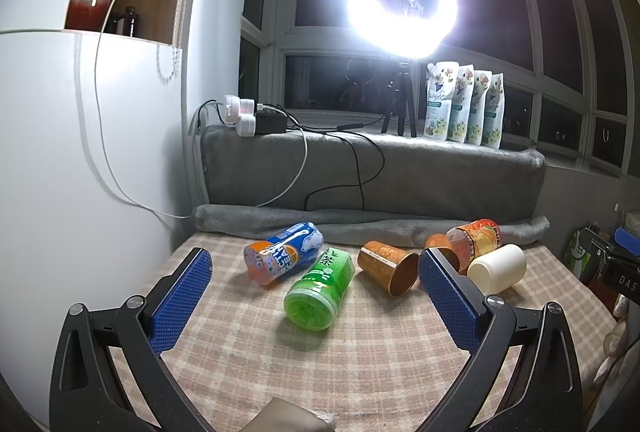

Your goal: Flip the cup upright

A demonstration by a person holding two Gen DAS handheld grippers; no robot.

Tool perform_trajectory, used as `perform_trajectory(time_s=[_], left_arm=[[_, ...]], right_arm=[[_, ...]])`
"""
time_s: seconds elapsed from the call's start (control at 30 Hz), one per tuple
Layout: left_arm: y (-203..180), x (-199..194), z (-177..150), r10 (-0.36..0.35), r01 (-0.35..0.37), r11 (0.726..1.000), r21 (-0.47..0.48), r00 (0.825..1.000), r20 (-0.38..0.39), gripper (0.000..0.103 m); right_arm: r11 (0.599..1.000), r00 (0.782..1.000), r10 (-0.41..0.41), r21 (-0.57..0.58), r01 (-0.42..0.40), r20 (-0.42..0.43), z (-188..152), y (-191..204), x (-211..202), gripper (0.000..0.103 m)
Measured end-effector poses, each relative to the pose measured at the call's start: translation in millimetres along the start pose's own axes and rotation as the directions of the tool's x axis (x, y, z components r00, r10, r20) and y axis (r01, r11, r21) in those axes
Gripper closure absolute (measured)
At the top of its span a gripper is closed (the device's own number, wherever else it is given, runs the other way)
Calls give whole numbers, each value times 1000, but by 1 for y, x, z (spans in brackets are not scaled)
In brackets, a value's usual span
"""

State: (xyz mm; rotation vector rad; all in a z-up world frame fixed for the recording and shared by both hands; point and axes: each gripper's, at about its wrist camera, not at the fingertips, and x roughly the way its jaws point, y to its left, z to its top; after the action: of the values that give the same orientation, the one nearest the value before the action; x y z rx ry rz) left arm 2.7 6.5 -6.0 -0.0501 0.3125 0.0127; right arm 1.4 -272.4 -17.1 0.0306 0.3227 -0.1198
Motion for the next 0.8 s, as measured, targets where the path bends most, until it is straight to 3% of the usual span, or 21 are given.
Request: perform_trajectory(time_s=[0.8], left_arm=[[0, 1, 0, -5, 5, 1000, 6, 1000, 0, 1]], right_arm=[[1000, 1000, -1, -2, 1, 0, 1, 1, 0, 0]])
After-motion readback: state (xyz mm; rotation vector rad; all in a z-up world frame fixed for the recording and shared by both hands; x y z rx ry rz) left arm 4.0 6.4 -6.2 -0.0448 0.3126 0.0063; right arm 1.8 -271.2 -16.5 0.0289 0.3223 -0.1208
